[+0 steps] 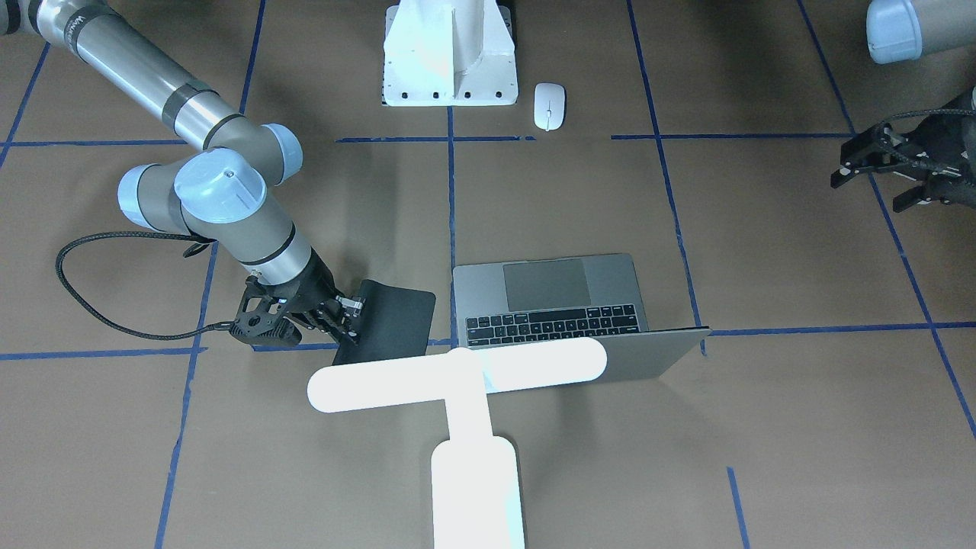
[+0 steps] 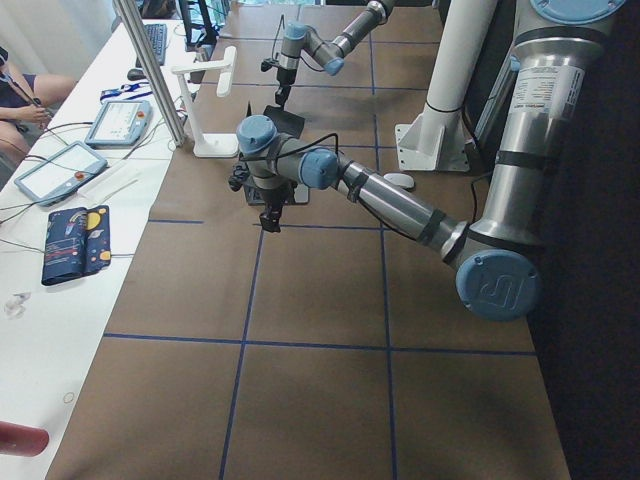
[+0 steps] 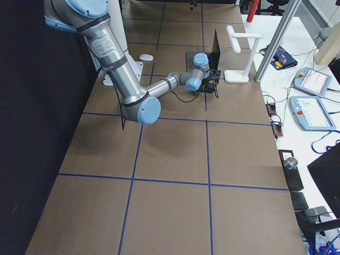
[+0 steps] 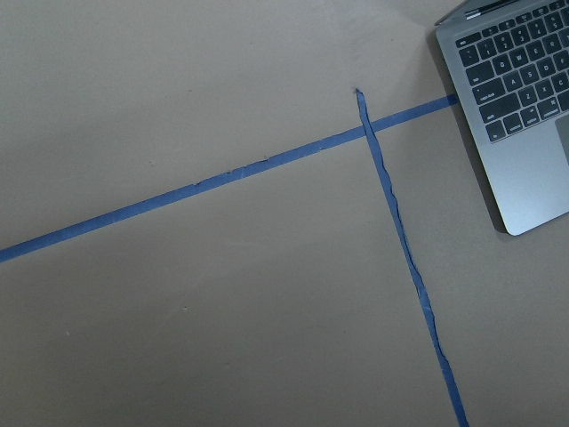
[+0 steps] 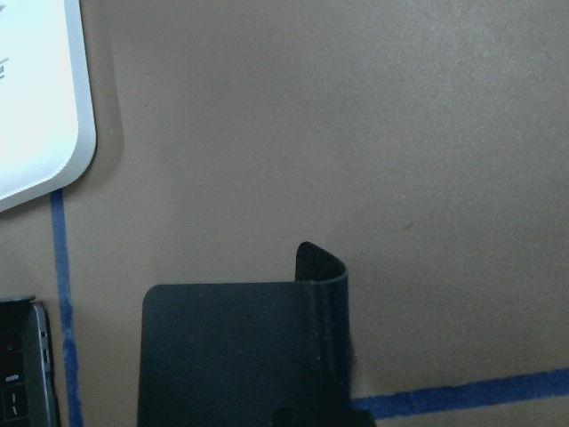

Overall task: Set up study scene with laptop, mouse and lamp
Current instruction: 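Release the pad and retract the right arm while the left arm moves toward the mouse, then lower the left gripper over the white mouse and grasp it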

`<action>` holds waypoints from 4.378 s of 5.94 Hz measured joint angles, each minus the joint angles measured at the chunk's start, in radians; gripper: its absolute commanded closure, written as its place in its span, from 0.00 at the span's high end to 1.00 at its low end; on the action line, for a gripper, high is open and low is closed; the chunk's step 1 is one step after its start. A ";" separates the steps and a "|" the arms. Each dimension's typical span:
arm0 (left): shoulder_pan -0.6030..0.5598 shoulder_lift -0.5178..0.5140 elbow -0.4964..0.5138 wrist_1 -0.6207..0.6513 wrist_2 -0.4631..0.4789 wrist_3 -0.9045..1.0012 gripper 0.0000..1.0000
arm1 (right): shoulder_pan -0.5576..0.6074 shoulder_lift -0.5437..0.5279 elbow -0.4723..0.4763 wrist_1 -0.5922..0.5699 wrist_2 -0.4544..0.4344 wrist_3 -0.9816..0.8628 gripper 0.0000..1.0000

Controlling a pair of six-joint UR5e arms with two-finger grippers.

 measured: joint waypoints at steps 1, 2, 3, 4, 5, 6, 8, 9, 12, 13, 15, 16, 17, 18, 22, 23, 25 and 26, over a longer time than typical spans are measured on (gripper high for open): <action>0.001 -0.007 -0.006 0.000 0.000 0.000 1.00 | 0.047 -0.001 0.018 -0.122 0.070 -0.106 1.00; 0.003 -0.007 -0.034 0.000 0.002 -0.004 1.00 | 0.089 -0.006 0.044 -0.263 0.101 -0.252 1.00; 0.026 -0.003 -0.075 -0.001 0.007 -0.051 1.00 | 0.133 -0.029 0.098 -0.410 0.111 -0.422 1.00; 0.081 -0.001 -0.113 -0.002 0.032 -0.138 1.00 | 0.193 -0.083 0.187 -0.534 0.114 -0.607 1.00; 0.153 0.000 -0.161 -0.002 0.091 -0.238 1.00 | 0.259 -0.156 0.266 -0.613 0.115 -0.788 1.00; 0.244 0.001 -0.216 -0.003 0.163 -0.370 1.00 | 0.330 -0.256 0.340 -0.652 0.115 -0.962 1.00; 0.444 0.002 -0.291 -0.058 0.295 -0.627 1.00 | 0.509 -0.514 0.475 -0.660 0.174 -1.294 1.00; 0.560 0.002 -0.309 -0.119 0.370 -0.756 1.00 | 0.614 -0.621 0.507 -0.659 0.214 -1.453 1.00; 1.004 0.002 -0.361 -0.167 0.726 -1.145 1.00 | 0.747 -0.755 0.533 -0.657 0.292 -1.608 1.00; 1.105 0.002 -0.360 -0.166 0.811 -1.231 1.00 | 0.750 -0.757 0.536 -0.657 0.297 -1.607 1.00; 1.214 -0.002 -0.327 -0.165 0.878 -1.290 1.00 | 0.752 -0.757 0.537 -0.657 0.300 -1.605 1.00; 1.242 -0.009 -0.298 -0.168 0.894 -1.303 1.00 | 0.752 -0.757 0.537 -0.658 0.305 -1.604 1.00; 1.261 -0.016 -0.277 -0.170 0.904 -1.319 1.00 | 0.752 -0.757 0.535 -0.658 0.312 -1.604 1.00; 1.274 -0.025 -0.261 -0.177 0.914 -1.339 1.00 | 0.752 -0.758 0.534 -0.658 0.316 -1.604 1.00; 1.283 -0.070 -0.212 -0.200 0.939 -1.390 1.00 | 0.752 -0.755 0.527 -0.659 0.321 -1.604 1.00; 1.282 -0.071 -0.204 -0.200 0.944 -1.391 1.00 | 0.752 -0.755 0.527 -0.660 0.321 -1.603 1.00; 1.281 -0.072 -0.190 -0.201 0.946 -1.390 1.00 | 0.752 -0.754 0.527 -0.660 0.319 -1.603 1.00; 1.280 -0.073 -0.182 -0.202 0.946 -1.389 1.00 | 0.752 -0.754 0.526 -0.660 0.319 -1.603 1.00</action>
